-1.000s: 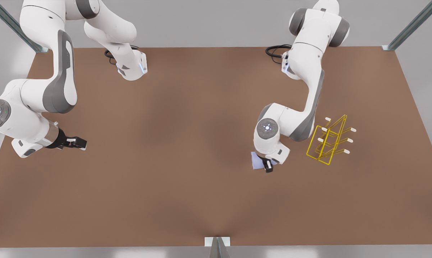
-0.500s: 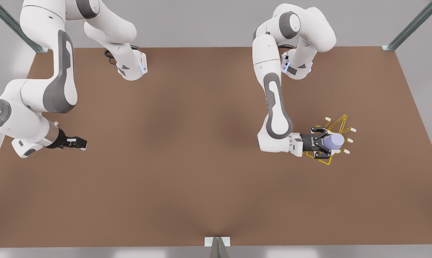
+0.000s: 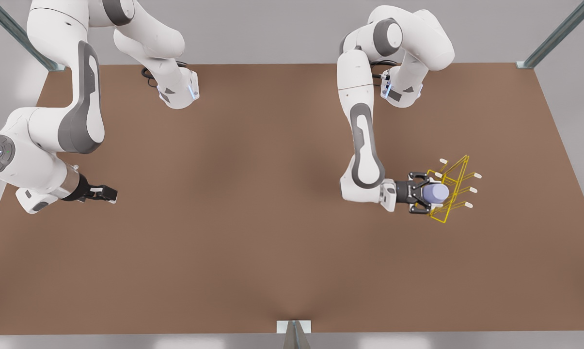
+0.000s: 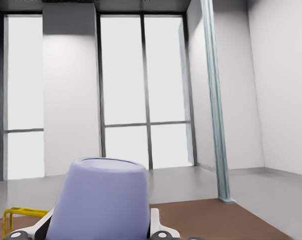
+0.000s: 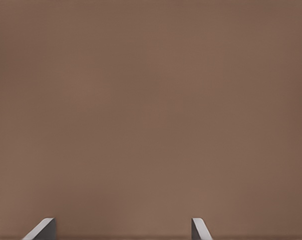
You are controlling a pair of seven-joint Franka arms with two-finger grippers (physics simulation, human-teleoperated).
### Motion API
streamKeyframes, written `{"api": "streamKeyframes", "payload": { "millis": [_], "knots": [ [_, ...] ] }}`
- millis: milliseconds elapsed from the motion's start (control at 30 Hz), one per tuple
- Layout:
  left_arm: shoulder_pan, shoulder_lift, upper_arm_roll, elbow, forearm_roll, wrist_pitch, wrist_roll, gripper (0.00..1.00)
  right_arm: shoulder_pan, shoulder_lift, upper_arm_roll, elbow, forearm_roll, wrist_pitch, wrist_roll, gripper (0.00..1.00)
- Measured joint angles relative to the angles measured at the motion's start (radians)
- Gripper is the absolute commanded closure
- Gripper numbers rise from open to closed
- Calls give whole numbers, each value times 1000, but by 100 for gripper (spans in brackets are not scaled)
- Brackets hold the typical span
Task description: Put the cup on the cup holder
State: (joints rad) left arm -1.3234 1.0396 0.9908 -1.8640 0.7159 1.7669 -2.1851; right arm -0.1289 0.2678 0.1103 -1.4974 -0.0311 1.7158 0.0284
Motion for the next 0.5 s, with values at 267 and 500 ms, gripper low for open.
{"api": "streamKeyframes", "payload": {
  "millis": [267,500],
  "knots": [
    [-37,-6,32,-53,-13,2,11,19,0,0,0,0,0,0,0,0],
    [-35,0,18,-56,-46,4,14,19,0,0,0,0,1,0,0,0]
  ]
}}
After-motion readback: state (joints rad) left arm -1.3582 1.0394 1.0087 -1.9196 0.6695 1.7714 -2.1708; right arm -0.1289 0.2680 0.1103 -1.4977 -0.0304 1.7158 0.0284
